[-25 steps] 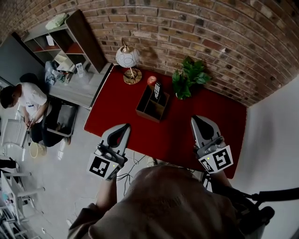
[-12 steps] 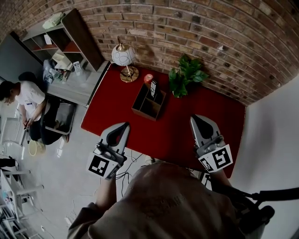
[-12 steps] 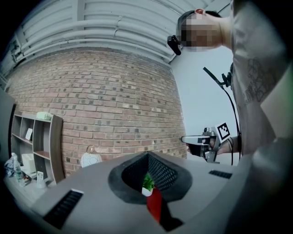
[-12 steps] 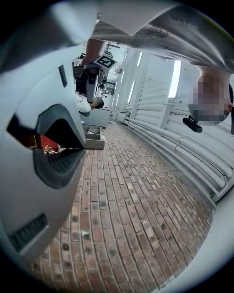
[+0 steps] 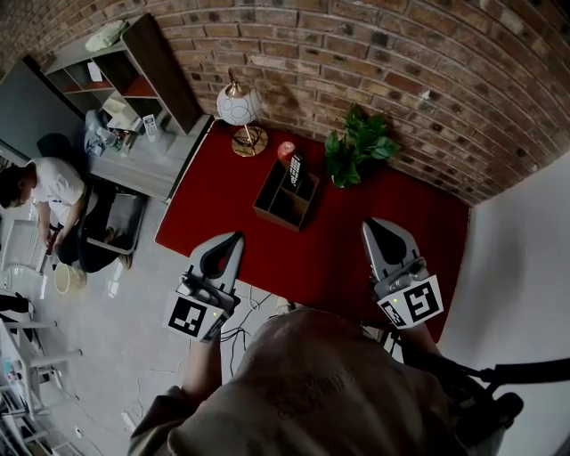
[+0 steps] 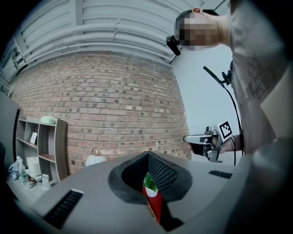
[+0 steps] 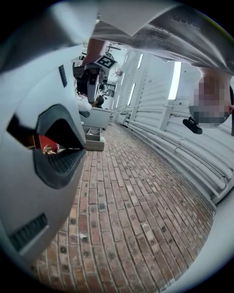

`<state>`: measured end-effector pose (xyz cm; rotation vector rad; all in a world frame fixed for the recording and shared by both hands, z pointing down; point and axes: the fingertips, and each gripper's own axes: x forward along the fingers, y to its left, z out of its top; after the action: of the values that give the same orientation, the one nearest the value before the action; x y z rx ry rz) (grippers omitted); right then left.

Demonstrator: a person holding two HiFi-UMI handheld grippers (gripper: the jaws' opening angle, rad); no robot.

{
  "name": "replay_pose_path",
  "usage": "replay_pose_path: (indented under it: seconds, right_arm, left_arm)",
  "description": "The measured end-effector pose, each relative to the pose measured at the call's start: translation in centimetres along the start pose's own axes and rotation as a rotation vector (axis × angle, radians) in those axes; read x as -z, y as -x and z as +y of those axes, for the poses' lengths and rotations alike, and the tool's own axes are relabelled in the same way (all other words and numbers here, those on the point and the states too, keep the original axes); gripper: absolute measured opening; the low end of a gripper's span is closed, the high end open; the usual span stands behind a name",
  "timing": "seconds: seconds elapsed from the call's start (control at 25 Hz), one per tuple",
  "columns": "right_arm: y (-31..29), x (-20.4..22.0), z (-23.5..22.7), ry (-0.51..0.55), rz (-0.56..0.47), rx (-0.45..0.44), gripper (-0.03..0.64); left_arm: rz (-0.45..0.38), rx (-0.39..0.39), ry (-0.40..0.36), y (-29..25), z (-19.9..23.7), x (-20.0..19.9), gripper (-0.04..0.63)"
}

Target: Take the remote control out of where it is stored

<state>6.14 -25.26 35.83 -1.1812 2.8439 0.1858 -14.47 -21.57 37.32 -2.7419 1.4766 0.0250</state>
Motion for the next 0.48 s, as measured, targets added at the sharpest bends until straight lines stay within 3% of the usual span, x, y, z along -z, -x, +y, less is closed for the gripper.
replay_pose_path:
  seconds: [0.48]
  right_arm:
    - [-1.7, 1.8, -0.2, 0.036, 0.064, -0.033, 0.014]
  left_arm:
    - [0.0, -0.011, 0.018, 0.3, 0.3, 0.4, -0.002]
